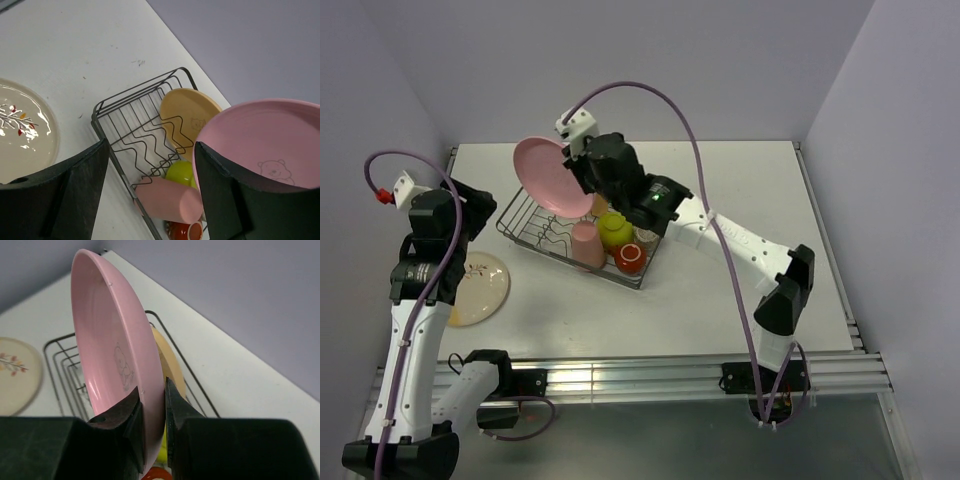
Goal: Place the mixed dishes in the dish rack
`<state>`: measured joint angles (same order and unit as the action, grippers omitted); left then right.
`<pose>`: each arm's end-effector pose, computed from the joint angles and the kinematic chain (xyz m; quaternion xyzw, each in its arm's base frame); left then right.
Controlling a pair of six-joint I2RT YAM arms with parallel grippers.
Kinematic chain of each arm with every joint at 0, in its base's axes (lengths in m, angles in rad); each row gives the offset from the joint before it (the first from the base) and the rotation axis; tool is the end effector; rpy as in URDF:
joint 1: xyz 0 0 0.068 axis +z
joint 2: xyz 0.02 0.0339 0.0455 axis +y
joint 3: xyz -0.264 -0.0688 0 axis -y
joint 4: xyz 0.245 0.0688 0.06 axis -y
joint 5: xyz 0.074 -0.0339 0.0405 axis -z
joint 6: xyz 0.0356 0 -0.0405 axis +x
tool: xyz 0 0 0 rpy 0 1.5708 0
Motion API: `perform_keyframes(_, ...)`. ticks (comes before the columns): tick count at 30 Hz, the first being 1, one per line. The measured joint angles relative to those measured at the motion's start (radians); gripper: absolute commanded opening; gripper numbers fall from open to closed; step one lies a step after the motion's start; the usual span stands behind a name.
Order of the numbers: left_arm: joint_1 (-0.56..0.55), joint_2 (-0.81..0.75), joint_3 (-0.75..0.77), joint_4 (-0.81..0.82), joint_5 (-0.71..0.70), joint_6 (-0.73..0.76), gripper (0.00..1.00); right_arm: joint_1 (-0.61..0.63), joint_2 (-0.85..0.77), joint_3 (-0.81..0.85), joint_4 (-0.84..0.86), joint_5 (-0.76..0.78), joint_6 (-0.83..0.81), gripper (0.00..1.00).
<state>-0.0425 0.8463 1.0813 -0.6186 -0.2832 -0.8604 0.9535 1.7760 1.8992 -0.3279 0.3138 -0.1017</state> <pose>0.1699 0.0027 0.3861 -0.3988 0.7216 -0.1363 0.5493 0.2493 0.3322 0.4397 -0.3005 0.7116 0.1472 0.6178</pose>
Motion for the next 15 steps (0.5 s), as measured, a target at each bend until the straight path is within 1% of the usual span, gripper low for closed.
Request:
perform_keyframes(8, 0.0, 0.006, -0.038, 0.003, -0.019, 0.001, 0.71, 0.062, 0.112, -0.02, 0.132, 0.213, -0.25, 0.0)
perform_keyframes(15, 0.0, 0.022, -0.074, 0.016, -0.008, 0.001, 0.68, 0.07, 0.138, -0.093, 0.284, 0.293, -0.427, 0.0)
